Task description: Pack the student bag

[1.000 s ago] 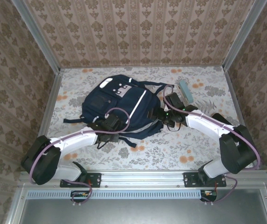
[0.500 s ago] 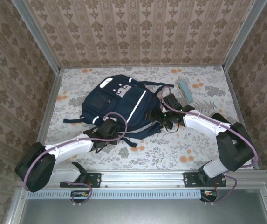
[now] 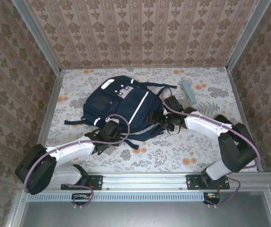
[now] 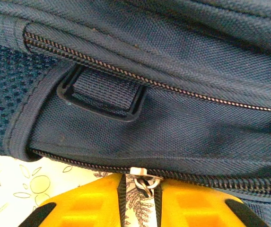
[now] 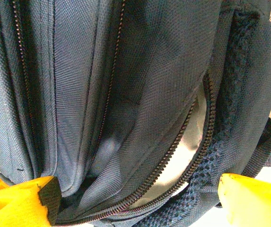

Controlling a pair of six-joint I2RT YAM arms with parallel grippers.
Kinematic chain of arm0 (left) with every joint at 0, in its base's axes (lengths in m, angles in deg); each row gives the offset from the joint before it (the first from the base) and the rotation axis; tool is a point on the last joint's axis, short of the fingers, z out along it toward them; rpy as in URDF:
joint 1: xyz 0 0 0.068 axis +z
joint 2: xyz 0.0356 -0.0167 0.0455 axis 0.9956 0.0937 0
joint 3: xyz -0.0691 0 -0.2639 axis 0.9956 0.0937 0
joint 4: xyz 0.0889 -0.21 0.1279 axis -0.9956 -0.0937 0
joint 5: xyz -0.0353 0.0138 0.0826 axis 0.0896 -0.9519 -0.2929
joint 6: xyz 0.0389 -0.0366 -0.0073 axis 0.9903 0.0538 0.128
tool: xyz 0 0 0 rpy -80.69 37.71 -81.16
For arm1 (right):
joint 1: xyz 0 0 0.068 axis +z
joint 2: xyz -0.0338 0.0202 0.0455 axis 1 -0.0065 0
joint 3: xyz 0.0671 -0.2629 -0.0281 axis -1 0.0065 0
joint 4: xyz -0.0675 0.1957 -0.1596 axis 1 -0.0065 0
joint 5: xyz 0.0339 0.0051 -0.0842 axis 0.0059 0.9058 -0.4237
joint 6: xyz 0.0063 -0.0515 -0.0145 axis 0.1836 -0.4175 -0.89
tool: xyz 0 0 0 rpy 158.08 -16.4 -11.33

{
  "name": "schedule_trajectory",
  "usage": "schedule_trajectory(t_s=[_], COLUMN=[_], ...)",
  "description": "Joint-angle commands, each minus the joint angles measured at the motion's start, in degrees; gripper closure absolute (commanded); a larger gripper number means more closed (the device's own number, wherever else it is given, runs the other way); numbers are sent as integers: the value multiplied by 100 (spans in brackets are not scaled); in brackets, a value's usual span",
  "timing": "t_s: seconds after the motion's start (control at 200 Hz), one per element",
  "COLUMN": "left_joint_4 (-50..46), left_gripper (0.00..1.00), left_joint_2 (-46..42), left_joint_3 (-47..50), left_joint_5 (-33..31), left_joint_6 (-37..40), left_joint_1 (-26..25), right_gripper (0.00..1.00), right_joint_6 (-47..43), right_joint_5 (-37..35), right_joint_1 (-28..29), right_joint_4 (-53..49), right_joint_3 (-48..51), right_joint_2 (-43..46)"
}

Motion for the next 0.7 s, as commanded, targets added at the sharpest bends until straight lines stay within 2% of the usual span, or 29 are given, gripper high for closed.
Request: schedule_trajectory(t_s=[0.0, 0.17, 0.33, 0.555, 0.695], left_joint_4=[276, 339, -79, -852, -776], left_gripper=[79, 91, 100, 100, 100], left_joint_2=[80, 69, -2, -188, -454], left_joint_3=[65, 43, -186, -559, -618], left_joint_5=[-157, -357, -465, -127, 360], left_joint_6=[58, 205, 272, 104, 122], left_joint_1=[-36, -163, -524, -941, -1025], right_gripper=[12, 12, 14, 28, 33], right_joint_6=[85, 94, 149, 469, 636], right_joint_5=[53, 28, -14, 19, -9], right_joint_1=[65, 87, 134, 188, 218], right_joint_4=[4, -17, 6, 254, 485], right_joint_3=[-33, -29, -24, -18, -18], right_joint_2=[-67, -68, -145, -474, -686])
